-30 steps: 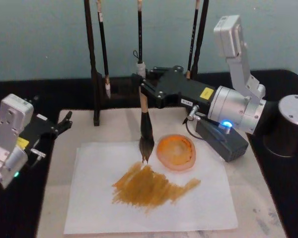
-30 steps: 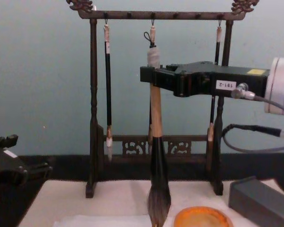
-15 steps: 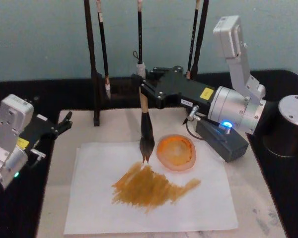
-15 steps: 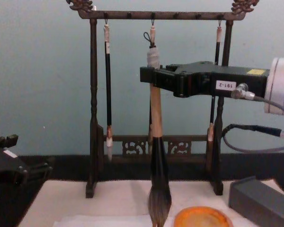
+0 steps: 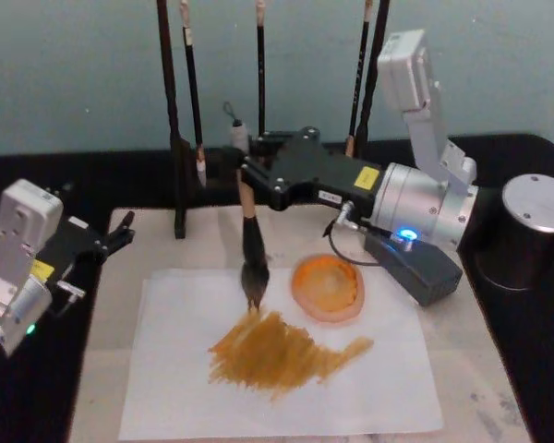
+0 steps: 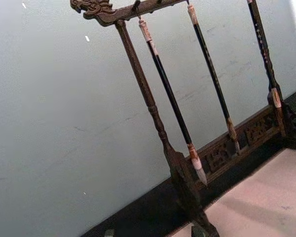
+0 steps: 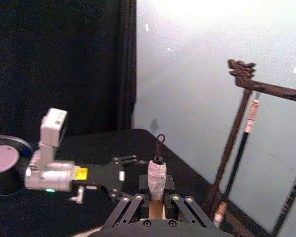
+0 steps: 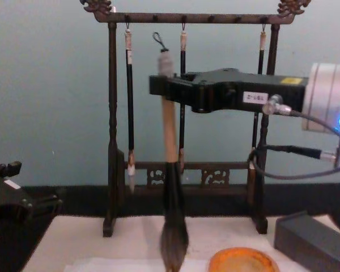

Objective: Pick up the brush from the inkstone, write on the paper, then place the brush back to its original position.

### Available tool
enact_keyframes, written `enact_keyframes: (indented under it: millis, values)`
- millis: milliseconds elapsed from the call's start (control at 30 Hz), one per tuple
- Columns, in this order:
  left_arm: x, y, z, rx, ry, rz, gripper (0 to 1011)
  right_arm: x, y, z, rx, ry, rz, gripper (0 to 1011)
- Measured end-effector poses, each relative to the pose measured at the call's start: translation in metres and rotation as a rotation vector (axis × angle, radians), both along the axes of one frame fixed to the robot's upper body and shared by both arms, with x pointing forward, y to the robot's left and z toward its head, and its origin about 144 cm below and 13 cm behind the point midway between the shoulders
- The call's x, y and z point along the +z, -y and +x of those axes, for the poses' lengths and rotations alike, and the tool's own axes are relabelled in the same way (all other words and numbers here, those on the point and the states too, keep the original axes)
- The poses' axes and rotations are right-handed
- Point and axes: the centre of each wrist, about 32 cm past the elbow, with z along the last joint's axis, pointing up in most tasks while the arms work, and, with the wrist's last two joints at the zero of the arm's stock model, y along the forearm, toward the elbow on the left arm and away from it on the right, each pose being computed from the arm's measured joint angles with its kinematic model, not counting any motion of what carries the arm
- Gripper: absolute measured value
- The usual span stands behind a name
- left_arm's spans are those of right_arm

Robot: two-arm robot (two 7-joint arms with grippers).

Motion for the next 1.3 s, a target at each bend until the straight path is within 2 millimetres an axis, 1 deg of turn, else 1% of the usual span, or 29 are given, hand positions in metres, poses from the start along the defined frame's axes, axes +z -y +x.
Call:
enact_keyframes:
  millis: [267, 400, 667, 867, 1133, 1300]
  values:
    - [0.0, 0.0, 0.0, 0.0, 0.0, 0.0, 1010, -0.001, -0.012, -0.001, 0.061, -0.024, -0.001, 163]
    - [0.0, 0.0, 0.0, 0.0, 0.0, 0.0, 1010, -0.006, -0.02, -0.003, 0.101, -0.047, -0.031, 163]
    - [0.0, 0.0, 0.0, 0.0, 0.0, 0.0, 1010, -0.02, -0.023, -0.009, 0.105, -0.101, -0.051, 163]
    - [0.0, 0.0, 0.0, 0.0, 0.0, 0.0, 1009, -0.025, -0.016, -0.012, 0.05, -0.12, -0.067, 163]
    - [0.0, 0.0, 0.0, 0.0, 0.0, 0.0, 1010, -0.026, 0.0, -0.014, -0.045, -0.113, -0.066, 163]
    - [0.0, 0.0, 0.0, 0.0, 0.0, 0.0, 1010, -0.026, 0.006, -0.015, -0.072, -0.108, -0.058, 163]
